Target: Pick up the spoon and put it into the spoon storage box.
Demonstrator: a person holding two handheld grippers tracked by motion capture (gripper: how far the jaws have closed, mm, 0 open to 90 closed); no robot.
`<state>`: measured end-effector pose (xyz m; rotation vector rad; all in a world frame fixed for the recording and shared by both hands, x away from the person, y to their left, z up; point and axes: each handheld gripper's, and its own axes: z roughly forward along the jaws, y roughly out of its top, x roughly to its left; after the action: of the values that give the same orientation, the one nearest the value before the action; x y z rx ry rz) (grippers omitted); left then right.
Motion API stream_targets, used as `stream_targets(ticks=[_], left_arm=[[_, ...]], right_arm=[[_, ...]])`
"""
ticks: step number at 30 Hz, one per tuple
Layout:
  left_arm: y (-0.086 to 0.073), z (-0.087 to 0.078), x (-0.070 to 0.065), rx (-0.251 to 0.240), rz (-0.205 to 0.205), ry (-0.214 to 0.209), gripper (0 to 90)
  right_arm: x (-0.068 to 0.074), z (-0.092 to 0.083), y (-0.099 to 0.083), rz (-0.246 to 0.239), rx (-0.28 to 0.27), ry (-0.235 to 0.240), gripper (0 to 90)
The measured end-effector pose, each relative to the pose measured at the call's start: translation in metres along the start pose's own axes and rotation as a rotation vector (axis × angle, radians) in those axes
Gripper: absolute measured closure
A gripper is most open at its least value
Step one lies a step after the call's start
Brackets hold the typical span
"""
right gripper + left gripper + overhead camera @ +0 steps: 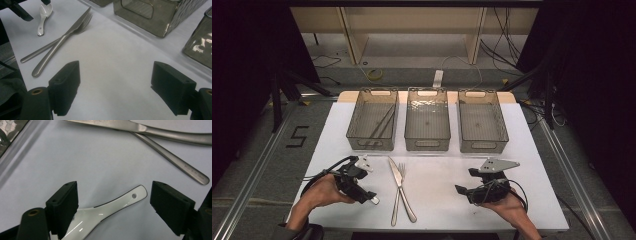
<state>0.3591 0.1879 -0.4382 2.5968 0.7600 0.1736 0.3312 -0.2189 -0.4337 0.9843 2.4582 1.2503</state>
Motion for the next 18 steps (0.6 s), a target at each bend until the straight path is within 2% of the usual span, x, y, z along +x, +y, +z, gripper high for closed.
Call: stream_targets(ticks=[1, 4, 5, 6, 7, 12, 14, 18], left_arm=[[-0.001, -0.001, 0.001, 0.016, 0.006, -0.003, 22.5], [-0.002, 0.0, 0.002, 0.023, -0.004, -0.009, 23.0], [-0.003, 0.002, 0.002, 0.054, 0.011, -0.002, 23.0], [-0.003, 0.002, 0.002, 0.054, 0.011, -0.002, 23.0], [-0.005, 0.005, 0.001, 0.082, 0.03, -0.002, 23.0], [-0.006, 0.01, -0.002, 0.118, 0.075, 0.002, 23.7], [-0.006, 0.01, -0.002, 0.118, 0.076, 0.004, 25.0], [-0.007, 0.013, -0.002, 0.151, 0.101, 0.033, 27.1]], right_arm=[[0.0, 0.0, 0.0, -0.001, 0.002, 0.001, 24.3], [0.0, 0.001, 0.0, -0.003, 0.007, 0.0, 24.3], [0.001, 0.001, 0.0, -0.005, 0.006, 0.0, 24.5], [0.001, 0.0, 0.0, -0.004, 0.005, 0.0, 24.6], [0.001, 0.001, 0.0, -0.004, 0.005, 0.0, 24.6], [0.002, 0.001, 0.0, -0.011, 0.015, 0.005, 24.7], [0.002, 0.002, -0.001, -0.013, 0.017, 0.006, 24.8], [0.001, 0.002, -0.001, -0.013, 0.018, 0.006, 25.0]])
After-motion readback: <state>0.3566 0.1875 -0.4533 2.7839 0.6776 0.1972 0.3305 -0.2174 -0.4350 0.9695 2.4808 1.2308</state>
